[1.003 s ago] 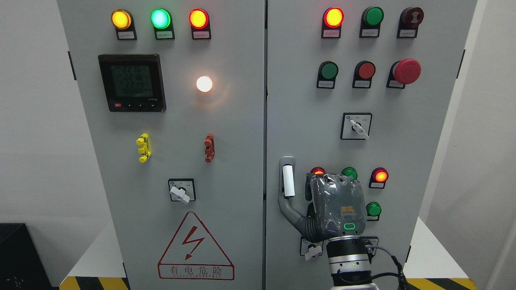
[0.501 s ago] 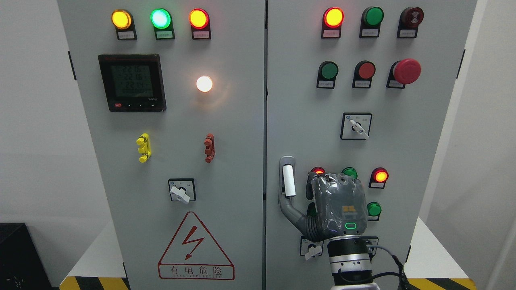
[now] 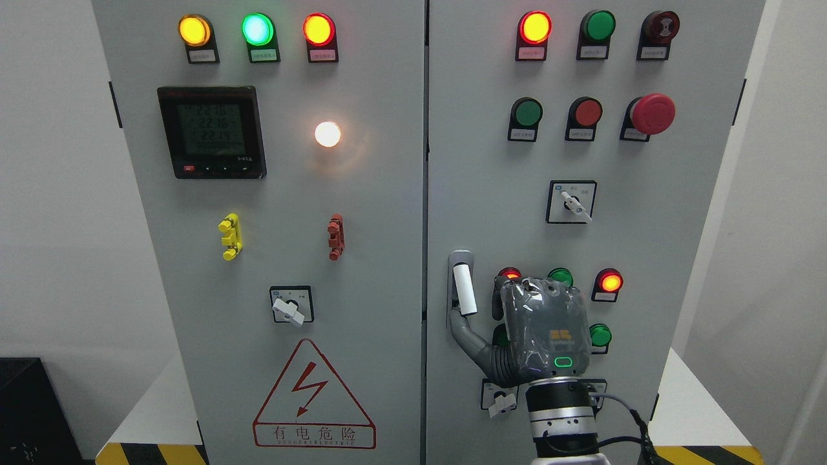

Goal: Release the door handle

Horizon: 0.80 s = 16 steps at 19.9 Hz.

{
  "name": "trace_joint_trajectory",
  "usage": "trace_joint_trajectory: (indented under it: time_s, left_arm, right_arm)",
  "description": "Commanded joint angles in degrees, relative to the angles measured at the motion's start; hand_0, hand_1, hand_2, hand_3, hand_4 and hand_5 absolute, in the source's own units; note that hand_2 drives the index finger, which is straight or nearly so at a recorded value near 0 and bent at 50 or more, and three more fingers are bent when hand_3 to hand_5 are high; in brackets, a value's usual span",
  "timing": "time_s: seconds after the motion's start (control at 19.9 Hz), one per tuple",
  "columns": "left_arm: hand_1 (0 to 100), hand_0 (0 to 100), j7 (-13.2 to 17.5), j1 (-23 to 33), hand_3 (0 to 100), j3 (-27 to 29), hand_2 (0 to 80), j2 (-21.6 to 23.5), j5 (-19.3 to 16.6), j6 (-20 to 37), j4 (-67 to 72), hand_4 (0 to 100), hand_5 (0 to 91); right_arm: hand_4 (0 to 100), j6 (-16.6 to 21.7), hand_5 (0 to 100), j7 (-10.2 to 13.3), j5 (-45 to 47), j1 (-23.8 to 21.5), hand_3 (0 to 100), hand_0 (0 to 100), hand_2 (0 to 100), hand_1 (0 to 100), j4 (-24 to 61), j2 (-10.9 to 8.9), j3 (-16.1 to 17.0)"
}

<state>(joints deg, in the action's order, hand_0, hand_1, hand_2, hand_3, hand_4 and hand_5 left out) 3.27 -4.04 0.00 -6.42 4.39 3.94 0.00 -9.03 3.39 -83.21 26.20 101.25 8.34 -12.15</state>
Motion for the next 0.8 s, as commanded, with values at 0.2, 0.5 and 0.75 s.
trace_joint_trajectory:
  time_s: [0.2, 0.5, 0.75]
  left_arm:
    - [0, 0, 0.07, 0.0, 8, -1.14, 2.4, 0.0, 0.0, 0.02, -0.88, 1, 0.0]
    - [0, 0, 0.07, 0.0, 8, -1.14, 2.4, 0.0, 0.0, 0.02, -0.97, 1, 0.0]
    - [0, 0, 0.07, 0.0, 9, -1.14, 2.5, 0.0, 0.0, 0.02, -0.88, 1, 0.0]
  right_arm:
    - [100, -0.9, 95, 0.13, -0.02, -0.18, 100, 33, 79, 38, 0.17, 0.01, 0.19]
    - [100, -0.99, 95, 0.22, -0.02, -0.1, 100, 33, 79, 40, 0.17, 0.01, 0.28]
    - [100, -1.51, 95, 0.39, -0.02, -0.1, 100, 32, 79, 41, 0.26, 0.1, 0.28]
